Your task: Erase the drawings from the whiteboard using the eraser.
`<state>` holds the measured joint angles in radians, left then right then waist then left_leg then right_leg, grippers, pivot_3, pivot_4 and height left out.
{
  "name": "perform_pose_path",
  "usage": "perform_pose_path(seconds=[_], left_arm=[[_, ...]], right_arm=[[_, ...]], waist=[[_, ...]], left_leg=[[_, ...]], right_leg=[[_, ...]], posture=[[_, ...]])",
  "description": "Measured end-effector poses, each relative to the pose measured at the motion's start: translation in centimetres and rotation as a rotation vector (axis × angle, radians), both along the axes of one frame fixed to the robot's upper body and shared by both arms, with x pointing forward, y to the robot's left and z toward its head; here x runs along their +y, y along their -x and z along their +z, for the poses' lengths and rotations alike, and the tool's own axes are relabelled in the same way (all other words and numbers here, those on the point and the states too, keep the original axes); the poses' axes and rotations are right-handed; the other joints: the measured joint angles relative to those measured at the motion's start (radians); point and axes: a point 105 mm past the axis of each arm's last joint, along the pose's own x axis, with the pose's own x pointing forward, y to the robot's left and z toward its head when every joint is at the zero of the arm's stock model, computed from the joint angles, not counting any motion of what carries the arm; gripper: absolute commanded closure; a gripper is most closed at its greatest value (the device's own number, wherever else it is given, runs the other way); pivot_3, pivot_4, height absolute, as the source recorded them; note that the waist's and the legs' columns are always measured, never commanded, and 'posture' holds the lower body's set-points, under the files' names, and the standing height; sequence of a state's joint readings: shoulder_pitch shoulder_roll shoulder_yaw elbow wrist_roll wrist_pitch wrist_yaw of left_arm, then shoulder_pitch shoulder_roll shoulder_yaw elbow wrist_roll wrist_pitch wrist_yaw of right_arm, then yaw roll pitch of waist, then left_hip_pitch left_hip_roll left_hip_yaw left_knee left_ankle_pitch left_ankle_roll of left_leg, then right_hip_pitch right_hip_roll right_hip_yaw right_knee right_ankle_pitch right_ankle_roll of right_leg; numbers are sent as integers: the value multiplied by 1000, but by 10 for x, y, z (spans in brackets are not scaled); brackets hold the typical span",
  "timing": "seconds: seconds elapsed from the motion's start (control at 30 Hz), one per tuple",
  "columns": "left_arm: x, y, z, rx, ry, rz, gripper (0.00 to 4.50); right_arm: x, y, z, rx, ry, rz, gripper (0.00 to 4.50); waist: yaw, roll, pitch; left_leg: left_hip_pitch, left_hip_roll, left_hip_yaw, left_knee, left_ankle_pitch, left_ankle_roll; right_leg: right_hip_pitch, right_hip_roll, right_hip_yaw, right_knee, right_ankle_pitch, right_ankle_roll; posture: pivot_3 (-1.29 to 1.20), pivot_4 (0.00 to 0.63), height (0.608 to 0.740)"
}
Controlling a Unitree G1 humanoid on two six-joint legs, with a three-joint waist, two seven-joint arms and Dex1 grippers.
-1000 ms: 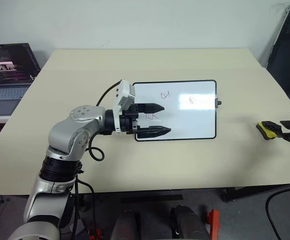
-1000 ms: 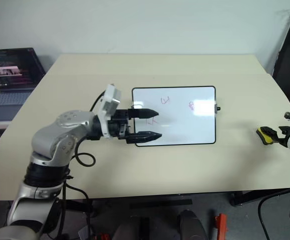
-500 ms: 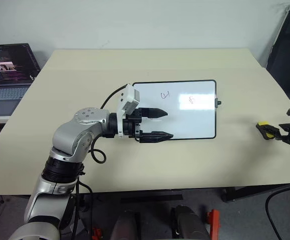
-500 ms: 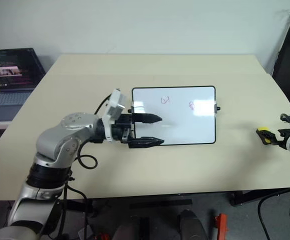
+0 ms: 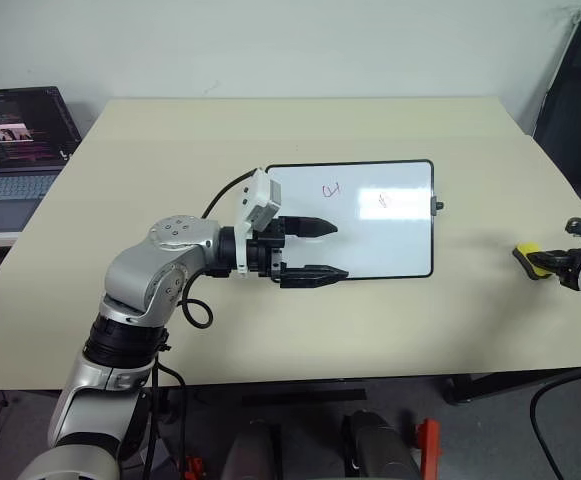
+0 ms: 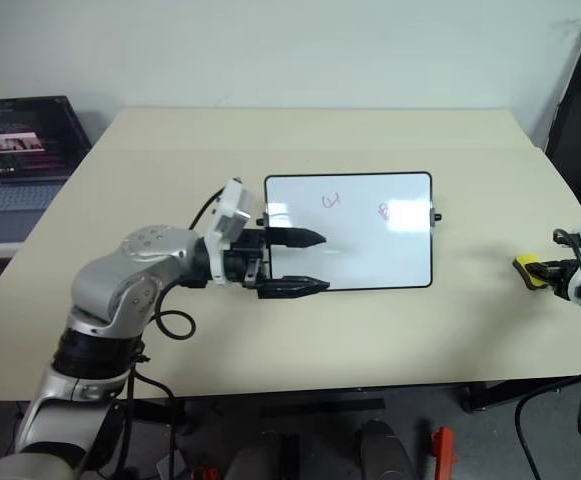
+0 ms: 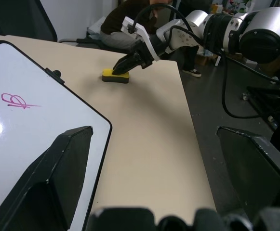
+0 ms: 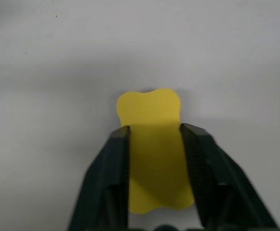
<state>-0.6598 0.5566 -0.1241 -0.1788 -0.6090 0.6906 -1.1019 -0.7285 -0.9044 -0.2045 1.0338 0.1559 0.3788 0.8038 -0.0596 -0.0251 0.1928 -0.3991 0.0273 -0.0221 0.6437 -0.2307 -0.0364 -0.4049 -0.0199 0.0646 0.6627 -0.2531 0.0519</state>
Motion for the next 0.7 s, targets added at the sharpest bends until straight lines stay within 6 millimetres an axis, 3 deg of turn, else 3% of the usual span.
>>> perform_pose_path(seconds=[0.03,0.3,0.43,0.7], left_arm=[[0,0,0,0,0,1,0],[0,0,0,-2,-3,3,0],[0,0,0,-2,-4,4,0],[0,-2,-1,-8,-12,12,0]], right_arm=[[1,-1,0,1,0,4,4448],[4,-2,0,5,13,16,4484],[3,-2,1,-2,-9,7,3616],[4,0,8,-30,-87,-2,803]], waist=[[0,0,0],[0,0,0],[0,0,0],[0,0,0]], left_leg=[[0,0,0,0,0,0],[0,0,0,1,0,0],[0,0,0,1,0,0],[0,0,0,1,0,0]], right_leg=[[0,0,0,0,0,0],[0,0,0,0,0,1],[0,0,0,0,0,1],[0,0,1,0,0,1]], posture=[[0,150,740],[0,150,740],[0,150,740],[0,150,740]])
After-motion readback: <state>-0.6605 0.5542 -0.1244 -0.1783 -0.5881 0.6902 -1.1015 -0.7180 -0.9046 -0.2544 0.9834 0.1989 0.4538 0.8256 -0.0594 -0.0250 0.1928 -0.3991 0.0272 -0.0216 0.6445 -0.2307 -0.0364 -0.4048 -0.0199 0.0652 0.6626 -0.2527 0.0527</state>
